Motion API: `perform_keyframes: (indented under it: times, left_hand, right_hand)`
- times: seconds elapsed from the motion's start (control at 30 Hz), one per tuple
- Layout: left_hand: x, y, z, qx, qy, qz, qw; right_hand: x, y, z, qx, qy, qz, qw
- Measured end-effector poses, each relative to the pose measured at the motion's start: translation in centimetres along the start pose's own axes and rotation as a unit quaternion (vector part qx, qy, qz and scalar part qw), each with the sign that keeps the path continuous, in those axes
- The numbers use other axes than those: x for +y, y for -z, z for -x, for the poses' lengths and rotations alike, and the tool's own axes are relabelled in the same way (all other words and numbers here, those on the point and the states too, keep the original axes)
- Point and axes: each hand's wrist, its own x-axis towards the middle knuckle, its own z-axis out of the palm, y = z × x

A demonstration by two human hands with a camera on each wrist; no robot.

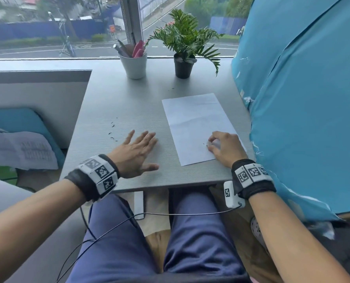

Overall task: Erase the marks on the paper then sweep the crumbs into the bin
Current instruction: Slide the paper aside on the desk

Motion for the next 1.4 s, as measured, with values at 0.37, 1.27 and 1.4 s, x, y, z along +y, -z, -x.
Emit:
perform_keyframes:
  times: [0.37,1.27,1.4]
  left_hand:
    - [10.1,4.1,-8.8,-0.044,-0.184,0.016,0.982]
    - [-1.8,2.9,-7.8,-0.081,0.150,0.088,0.981]
    - [-0.7,4.0,-8.5,-0.021,0.168,0.060,0.984]
  right_hand:
    - [-0.2,1.6,-0.4,0.010,-0.067,0.082,0.994]
    - [0.3,-1.2,1.8,0.052,-0.064,-0.012,0.997]
    - [1.4,-2.7,1.8,0.066,-0.053,-0.034,0.996]
